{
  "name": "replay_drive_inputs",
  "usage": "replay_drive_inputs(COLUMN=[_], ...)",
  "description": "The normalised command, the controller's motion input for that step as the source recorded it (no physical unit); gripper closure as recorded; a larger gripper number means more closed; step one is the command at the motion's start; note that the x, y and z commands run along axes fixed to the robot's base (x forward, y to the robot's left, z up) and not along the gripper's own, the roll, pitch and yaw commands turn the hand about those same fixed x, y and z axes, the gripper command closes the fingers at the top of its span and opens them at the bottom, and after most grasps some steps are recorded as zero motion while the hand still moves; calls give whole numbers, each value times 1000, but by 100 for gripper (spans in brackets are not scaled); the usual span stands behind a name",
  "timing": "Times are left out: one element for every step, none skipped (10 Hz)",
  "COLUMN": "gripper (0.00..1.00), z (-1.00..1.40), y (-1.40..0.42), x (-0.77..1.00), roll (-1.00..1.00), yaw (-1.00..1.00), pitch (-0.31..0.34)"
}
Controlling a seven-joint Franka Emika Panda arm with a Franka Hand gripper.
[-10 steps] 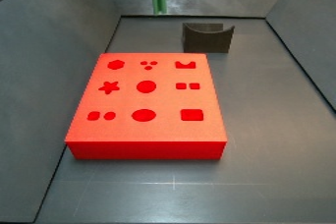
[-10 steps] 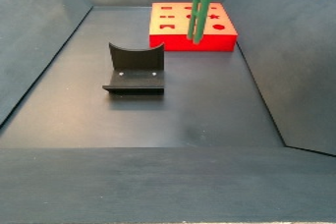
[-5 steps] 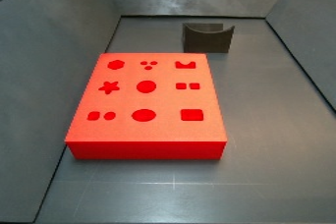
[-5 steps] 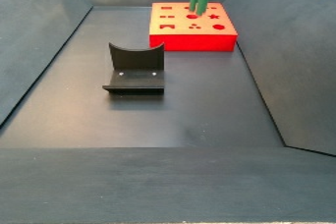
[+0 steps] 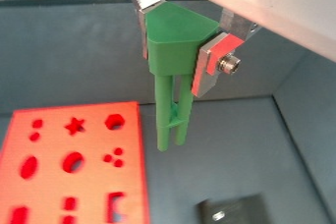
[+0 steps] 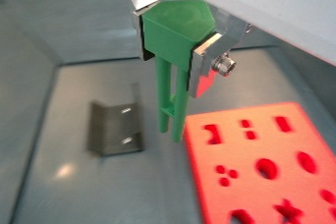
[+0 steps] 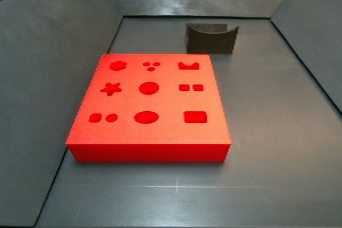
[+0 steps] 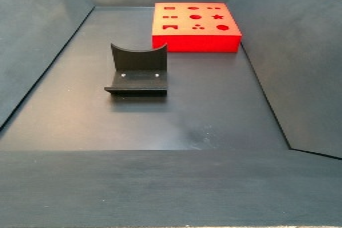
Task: Pick up the 3 prong object. Move up. Move to above the board. Insert the 3 prong object.
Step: Move to above the board.
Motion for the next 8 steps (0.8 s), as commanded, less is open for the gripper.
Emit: replay_drive_inputs(gripper=[100,100,100,100,100,100,100,100], z=[184,187,187,190,198,202,134,98], y=[-1000,-1000,-1000,-1000,-1000,-1000,-624,-447], x=[95,105,118,134,153,170,147,131], roll=[-6,-6,-4,-5,-4,0,1,2], yaw=[-1000,-1000,-1000,-1000,-1000,-1000,-964,-790], pitch=[166,185,206,232,274,311,372,339])
